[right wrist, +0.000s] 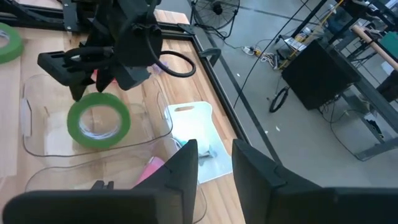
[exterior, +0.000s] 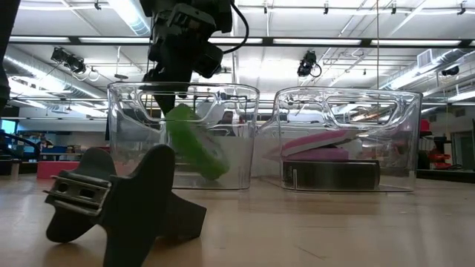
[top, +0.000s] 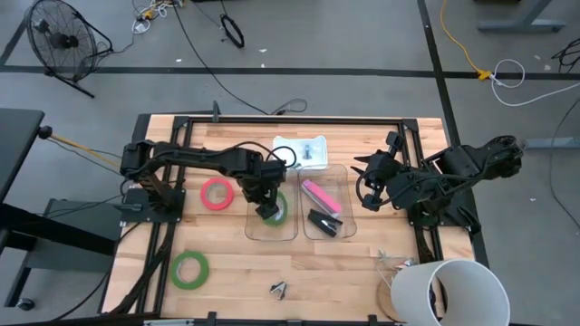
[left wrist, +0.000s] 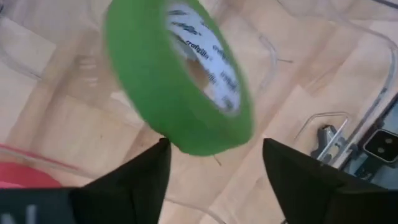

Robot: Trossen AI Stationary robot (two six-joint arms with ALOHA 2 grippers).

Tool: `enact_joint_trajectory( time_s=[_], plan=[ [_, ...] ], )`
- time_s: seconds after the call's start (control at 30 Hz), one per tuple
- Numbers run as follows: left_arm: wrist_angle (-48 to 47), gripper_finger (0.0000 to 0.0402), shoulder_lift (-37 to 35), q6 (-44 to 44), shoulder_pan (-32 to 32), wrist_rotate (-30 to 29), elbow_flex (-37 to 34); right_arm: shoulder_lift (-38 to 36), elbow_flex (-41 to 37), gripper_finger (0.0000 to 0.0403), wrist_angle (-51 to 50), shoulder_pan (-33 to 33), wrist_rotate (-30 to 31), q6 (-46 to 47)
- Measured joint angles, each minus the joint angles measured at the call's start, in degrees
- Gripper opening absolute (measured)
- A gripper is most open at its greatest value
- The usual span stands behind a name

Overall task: Pick and place Stapler, Stapler remover, tape
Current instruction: Put the right green tape into the left transparent bin, then put the pink tape into the left transparent bin

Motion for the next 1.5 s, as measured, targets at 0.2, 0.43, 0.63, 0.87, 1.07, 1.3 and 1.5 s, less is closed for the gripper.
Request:
enact_joint_trajectory(
  time_s=[0.2,0.43,0.63,0.87,1.07,1.3,1.5],
  plan=[
    [-3.00,0.0276,0.00,0.23,0.01,-4.74,0.00,0.00,0.00,0.0097,0.01,0.00,0.00,0.00],
    [-7.15,0.0261,-0.46,0.32,0.42,-6.85,0.45,0.00,-0.01,0.0097,0.03,0.00,-0.01,0.15],
    [-11.92,0.0259,-4.67,1.78,0.14,-8.95,2.37,0.00,-0.02,0.0097,0.03,0.00,-0.02,0.17],
    [-22.43,0.0259,-13.03,-1.13,-2.38,-22.51,2.39,0.02,-0.02,0.0097,0.03,0.00,-0.04,0.47],
    [-23.80,0.0259,-17.15,-4.36,-7.57,-28.61,-1.58,0.04,-0.02,0.0097,-0.10,0.00,-0.09,1.03],
    [-21.13,0.0259,-20.09,-8.38,-9.60,-27.86,-13.26,0.04,-0.02,0.0097,-0.10,0.00,-0.09,1.16],
    [-12.07,0.0259,-21.53,-8.52,-10.41,-25.40,-21.81,0.04,-0.02,0.0097,-0.11,0.00,-0.09,1.27]
  ],
)
